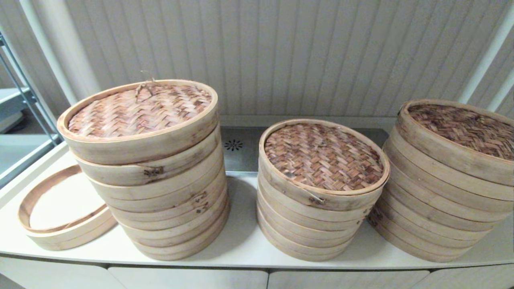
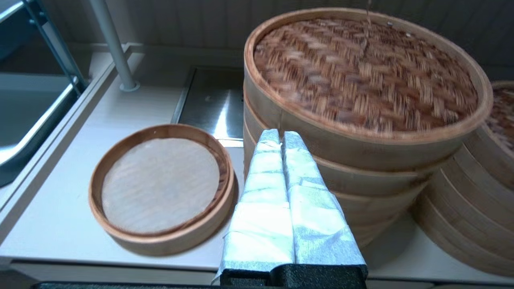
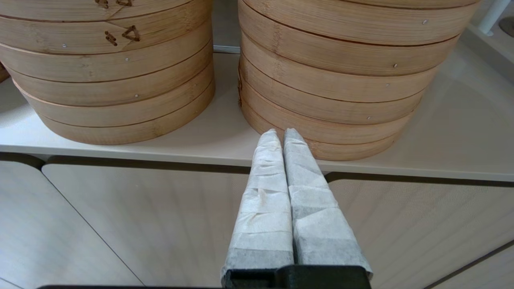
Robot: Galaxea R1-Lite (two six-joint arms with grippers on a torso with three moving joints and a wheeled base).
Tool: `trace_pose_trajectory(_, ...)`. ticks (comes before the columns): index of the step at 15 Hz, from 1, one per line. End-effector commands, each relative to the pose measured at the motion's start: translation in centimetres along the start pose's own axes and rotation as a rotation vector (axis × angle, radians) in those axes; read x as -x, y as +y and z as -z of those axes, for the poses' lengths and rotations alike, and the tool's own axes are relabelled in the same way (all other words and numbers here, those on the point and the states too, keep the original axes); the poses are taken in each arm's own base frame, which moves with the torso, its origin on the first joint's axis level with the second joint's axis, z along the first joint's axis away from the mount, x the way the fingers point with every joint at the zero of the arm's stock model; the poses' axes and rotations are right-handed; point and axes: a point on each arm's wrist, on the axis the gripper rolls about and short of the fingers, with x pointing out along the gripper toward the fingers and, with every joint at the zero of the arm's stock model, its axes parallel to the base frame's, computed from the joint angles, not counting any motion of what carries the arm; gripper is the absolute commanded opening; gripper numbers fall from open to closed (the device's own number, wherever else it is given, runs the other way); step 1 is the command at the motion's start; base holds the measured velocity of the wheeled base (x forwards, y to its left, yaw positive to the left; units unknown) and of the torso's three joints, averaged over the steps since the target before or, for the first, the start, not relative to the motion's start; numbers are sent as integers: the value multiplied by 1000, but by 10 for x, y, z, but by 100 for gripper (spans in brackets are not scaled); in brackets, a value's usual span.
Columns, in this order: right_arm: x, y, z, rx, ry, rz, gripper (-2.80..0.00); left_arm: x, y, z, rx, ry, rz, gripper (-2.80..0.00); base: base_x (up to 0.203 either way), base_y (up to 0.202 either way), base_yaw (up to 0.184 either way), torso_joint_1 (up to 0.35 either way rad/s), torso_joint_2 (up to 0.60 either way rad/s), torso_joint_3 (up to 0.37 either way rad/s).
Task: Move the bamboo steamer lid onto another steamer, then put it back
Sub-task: Pick up the steamer
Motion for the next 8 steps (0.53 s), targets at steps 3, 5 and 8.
trace_pose_trajectory(3,0,0,0,0,0,-2,-280,46,-2,40,-5,-53,-3,-280,0,0,0,0,0,0)
trace_pose_trajectory(5,0,0,0,-1,0,-2,-280,55,-2,71,-17,-36,-6,-280,0,0,0,0,0,0)
trace_pose_trajectory(8,0,0,0,0,0,-2,-280,61,-2,130,-30,24,0,-280,0,0,0,0,0,0)
